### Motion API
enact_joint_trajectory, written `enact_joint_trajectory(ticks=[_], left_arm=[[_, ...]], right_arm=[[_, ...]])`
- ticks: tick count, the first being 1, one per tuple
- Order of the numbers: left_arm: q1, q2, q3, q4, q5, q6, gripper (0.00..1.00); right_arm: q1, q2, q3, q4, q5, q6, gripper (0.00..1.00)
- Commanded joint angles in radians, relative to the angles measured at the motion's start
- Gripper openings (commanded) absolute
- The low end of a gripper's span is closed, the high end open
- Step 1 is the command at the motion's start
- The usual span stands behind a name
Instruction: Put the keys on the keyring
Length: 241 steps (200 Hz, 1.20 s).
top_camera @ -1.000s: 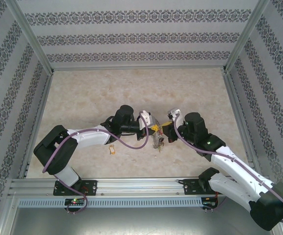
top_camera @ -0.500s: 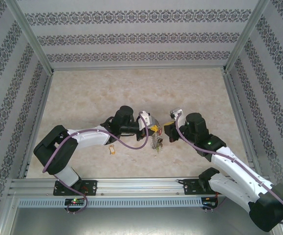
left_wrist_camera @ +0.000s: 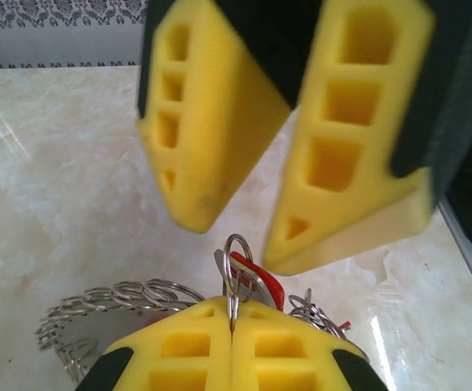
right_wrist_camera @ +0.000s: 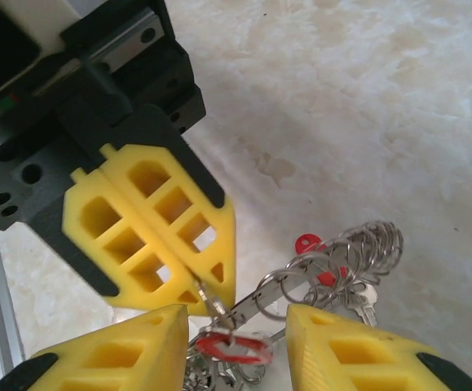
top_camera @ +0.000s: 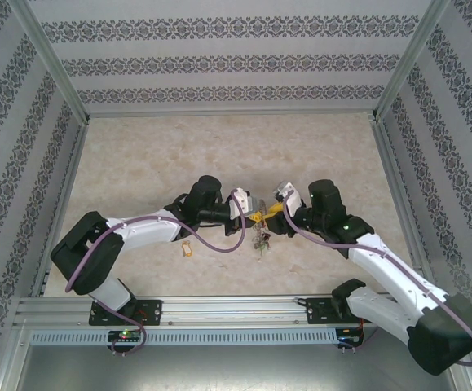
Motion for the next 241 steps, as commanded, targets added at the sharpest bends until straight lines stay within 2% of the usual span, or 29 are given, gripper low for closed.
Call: enact_joint_trajectory(ticks=[1,20,68,129,195,241], left_arm=[[-0.012,-0.041,0.012,-0.018,0.038,0.046,0.00],[-0.013,-0.045,0.004,-0.011,0.032,0.041,0.00],[-0.012,-0.052,-0.010,0.014,0.009,0.024,0.00],[-0.012,-0.055,-0.009,0.022,-0.011,0.007,0.00],[-0.012,-0.056,-0.024,0.055,-0.038,-0.027,0.00],[-0.012,-0.043,-0.022,0.104,-0.022,-0.058,0.00]], right_arm=[[-0.020,0.035,0.048,-0.005,-0.117,-0.016,0.35],[-0.025,0.061,0.058,-0.006,-0.145,-0.003,0.28],[-0.038,0.065,0.055,-0.029,-0.187,0.004,0.23],[-0.051,0.034,0.023,-0.014,-0.143,0.031,0.00],[-0.071,-0.007,-0.015,-0.021,-0.047,0.060,0.00],[-0.074,0.021,-0.019,-0.013,-0.011,0.094,0.00]])
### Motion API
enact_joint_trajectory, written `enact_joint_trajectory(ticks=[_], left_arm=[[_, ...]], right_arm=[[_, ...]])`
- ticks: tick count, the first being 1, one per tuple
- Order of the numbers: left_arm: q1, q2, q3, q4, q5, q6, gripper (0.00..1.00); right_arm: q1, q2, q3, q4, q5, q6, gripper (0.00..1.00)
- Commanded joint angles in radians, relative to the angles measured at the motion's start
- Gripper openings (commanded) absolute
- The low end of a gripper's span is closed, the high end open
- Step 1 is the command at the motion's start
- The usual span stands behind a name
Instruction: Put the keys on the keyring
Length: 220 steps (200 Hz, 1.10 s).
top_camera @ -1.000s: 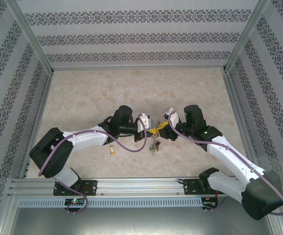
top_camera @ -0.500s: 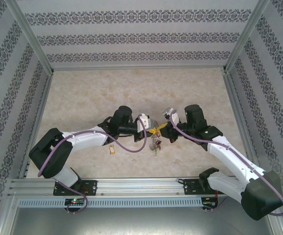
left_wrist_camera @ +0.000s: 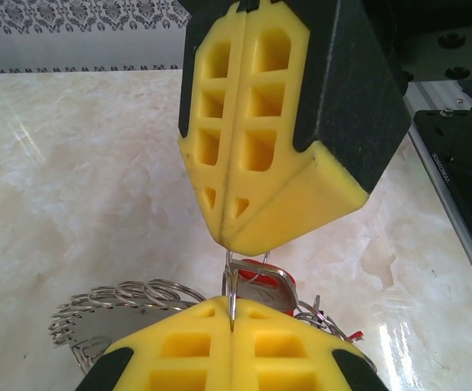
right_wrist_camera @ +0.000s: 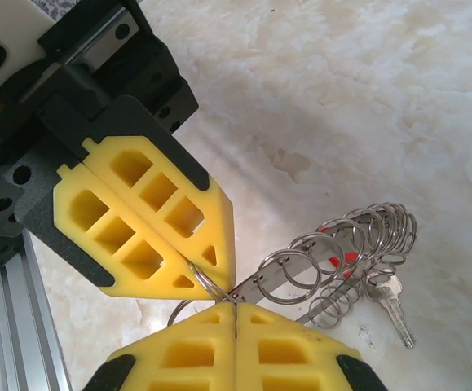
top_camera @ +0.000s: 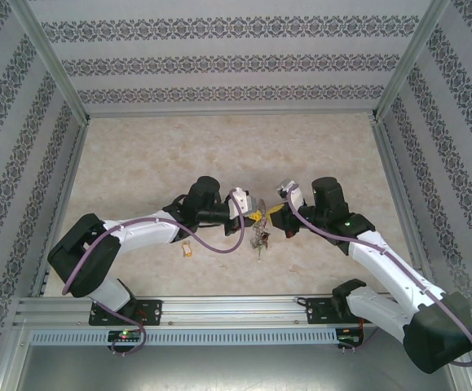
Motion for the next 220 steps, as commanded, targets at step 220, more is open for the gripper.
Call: enact_joint_trajectory(ticks=[220], left_arm=[[0.001,-0.049,-0.008,0.317,0.088,-0.203,0.00]], right_arm=[[-0.108,0.069,-0.038,0.161,-0.123,0.233,0.00]])
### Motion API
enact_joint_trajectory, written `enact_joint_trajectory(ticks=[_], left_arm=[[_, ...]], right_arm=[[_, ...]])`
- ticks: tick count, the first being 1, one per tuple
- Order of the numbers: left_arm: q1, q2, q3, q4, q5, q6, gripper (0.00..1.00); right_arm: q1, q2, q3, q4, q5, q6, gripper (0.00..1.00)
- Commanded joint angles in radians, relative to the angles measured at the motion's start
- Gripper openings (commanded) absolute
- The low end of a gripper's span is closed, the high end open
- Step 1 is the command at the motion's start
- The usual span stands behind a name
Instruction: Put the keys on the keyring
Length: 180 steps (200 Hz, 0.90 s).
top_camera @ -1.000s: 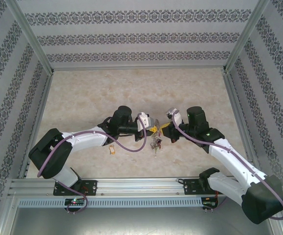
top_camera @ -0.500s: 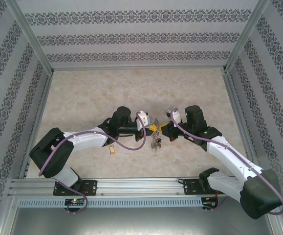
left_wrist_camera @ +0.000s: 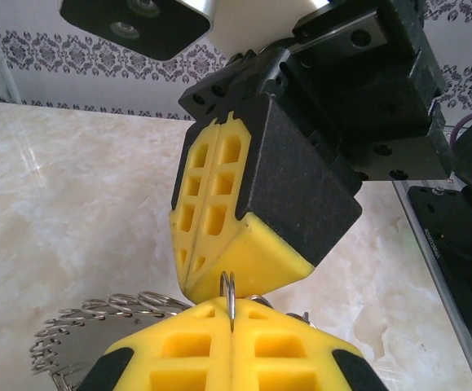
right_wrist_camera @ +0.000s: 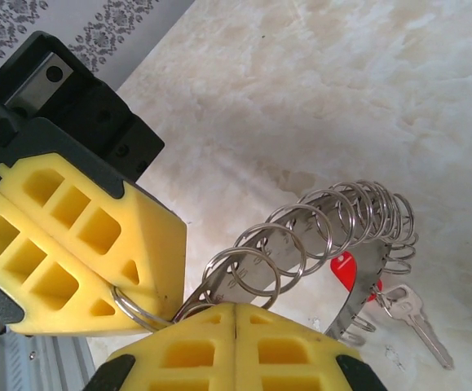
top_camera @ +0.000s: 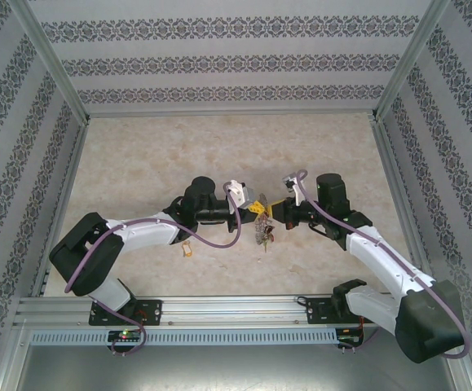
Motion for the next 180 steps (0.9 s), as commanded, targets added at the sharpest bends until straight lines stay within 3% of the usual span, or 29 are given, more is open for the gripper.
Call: enact_joint_trajectory(ticks=[1,73,85,103,136,164,180], left_arm=[[-0.005,-0.062,0.028,0.093,0.069,0.007,0.00],[-0.005,-0.061,0.062,-0.234,-0.066,0.169,0.00],[-0.005,-0.062,0.067,-0.255,-0.070,0.186,0.00],[-0.006,-0.060,0.097,-0.339,-0.056,0.237,0.00],[-0.005,-0.063,0.152,-0.500,0.014,0.357,0.00],[-0.009,-0.049,0.214,-0.666,0.063,0.452,0.00],[-0.017,-0.032,0.243,-0.736,0.065,0.490,0.00]], right_arm=[[-0.020,-0.011,-0.004,-0.004,0.004,0.033,0.00],[-0.020,-0.092,0.039,-0.112,-0.023,0.008,0.00],[-0.019,-0.093,0.043,-0.121,-0.009,0.024,0.12],[-0.021,-0.098,0.049,-0.126,0.054,0.060,0.17],[-0.029,-0.057,0.105,-0.199,0.248,0.195,0.40],[-0.047,0.073,0.233,-0.368,0.288,0.311,0.46],[-0.052,0.155,0.288,-0.416,0.252,0.371,0.49]])
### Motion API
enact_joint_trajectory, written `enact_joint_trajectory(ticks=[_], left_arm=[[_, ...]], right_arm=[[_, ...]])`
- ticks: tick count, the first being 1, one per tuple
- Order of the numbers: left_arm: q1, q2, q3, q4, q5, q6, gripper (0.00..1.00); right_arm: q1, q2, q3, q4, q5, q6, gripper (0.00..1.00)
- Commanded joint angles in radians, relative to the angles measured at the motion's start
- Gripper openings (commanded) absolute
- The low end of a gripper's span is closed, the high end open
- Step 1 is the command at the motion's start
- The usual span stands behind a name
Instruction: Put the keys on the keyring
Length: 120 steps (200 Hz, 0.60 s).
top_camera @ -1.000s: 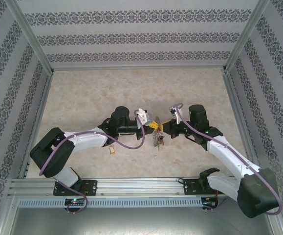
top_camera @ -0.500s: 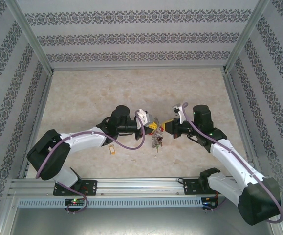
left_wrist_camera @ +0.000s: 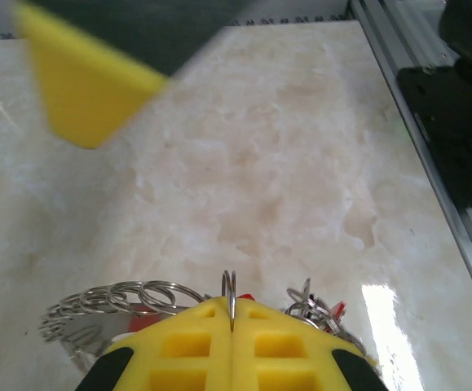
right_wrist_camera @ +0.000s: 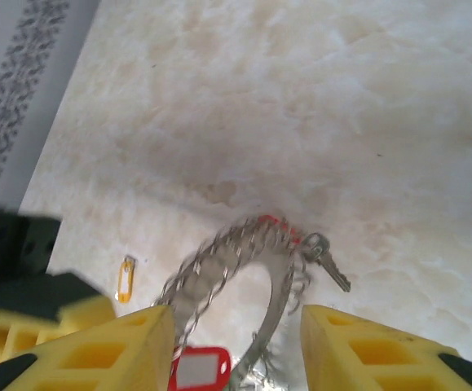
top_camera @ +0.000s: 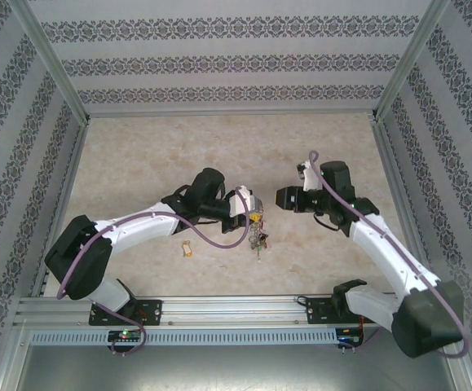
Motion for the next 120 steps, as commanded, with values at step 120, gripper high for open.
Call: enact_joint_trajectory(ticks=[120], left_arm=[[-0.085,0.113,0.164,-0.232,0.045,0.163,0.00]], right_arm=[[0.069,0.350,0.224,-0.268,-0.046,0.219,0.61]])
